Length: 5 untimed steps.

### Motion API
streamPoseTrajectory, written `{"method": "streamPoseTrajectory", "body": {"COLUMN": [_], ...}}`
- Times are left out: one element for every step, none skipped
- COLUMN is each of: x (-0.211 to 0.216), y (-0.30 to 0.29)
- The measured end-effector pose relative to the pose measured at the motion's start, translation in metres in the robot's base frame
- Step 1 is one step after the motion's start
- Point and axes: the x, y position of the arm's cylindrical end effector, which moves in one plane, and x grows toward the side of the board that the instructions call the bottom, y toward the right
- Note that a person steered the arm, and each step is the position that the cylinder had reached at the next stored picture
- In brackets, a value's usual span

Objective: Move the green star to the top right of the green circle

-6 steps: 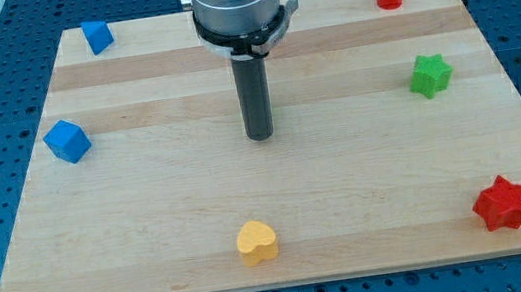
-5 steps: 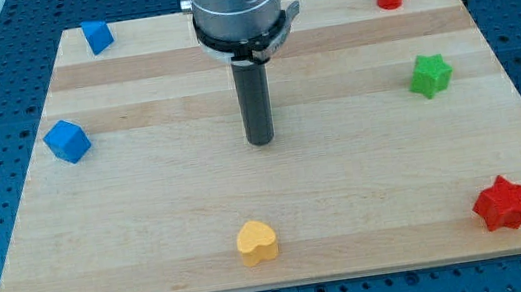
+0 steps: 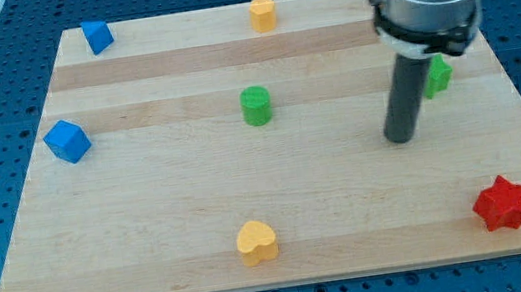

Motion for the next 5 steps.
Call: {"method": "streamPoseTrajectory", "body": {"x": [0.0,0.0,-0.003,-0.004,-0.008], "y": [0.001,0.003,0.021,0.027,0.037]}}
